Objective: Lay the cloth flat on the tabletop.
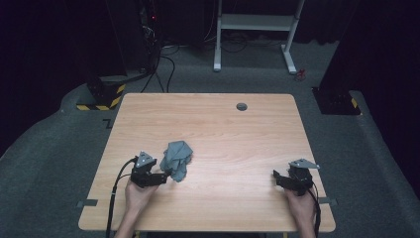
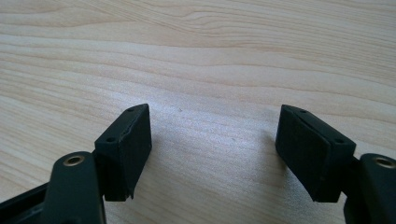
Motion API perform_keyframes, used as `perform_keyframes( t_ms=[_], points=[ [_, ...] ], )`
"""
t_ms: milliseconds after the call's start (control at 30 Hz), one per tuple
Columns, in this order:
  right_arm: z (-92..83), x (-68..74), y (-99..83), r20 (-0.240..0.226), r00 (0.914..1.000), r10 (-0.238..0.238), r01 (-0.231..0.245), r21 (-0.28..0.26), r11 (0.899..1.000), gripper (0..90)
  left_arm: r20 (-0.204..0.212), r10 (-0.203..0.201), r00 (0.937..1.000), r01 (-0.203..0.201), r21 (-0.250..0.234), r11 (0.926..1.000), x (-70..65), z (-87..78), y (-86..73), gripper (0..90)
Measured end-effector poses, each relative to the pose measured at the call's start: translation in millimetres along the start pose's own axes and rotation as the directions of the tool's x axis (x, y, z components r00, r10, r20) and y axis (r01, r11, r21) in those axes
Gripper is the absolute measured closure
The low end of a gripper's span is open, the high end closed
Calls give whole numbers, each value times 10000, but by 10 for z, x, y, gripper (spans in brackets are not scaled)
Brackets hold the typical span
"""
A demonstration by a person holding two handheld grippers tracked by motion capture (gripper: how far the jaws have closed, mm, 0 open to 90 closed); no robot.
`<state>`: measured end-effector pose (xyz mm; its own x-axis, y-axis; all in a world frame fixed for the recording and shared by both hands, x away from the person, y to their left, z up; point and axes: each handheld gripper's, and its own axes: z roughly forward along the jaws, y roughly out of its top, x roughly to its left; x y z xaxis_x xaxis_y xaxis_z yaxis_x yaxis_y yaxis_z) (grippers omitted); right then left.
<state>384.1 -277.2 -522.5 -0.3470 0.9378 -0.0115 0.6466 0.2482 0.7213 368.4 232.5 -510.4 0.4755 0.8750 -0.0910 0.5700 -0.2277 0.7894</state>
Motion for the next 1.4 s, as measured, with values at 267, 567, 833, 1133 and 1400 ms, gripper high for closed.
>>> perform_keyframes(
  t_ms=[267,567,833,1133,1400],
  points=[
    [0,-1,0,2,10000,-15,15,-6,10000,268,41,-41,10000,40,210,9998,-16,141,103,244],
    [1,-1,0,2,10000,-17,17,-10,10000,268,-156,78,9998,-64,859,9963,-5,393,209,401],
    [1,-1,0,2,10000,-18,18,-7,10000,268,-87,190,9998,-179,1063,9942,20,411,228,617],
    [3,2,3,-48,10000,-46,46,-1,10000,268,195,519,9985,-535,919,9943,-10,435,230,853],
    [9,1,9,-97,9999,-94,94,2,10000,268,846,474,9953,-547,863,9948,-99,480,261,862]
  ],
)
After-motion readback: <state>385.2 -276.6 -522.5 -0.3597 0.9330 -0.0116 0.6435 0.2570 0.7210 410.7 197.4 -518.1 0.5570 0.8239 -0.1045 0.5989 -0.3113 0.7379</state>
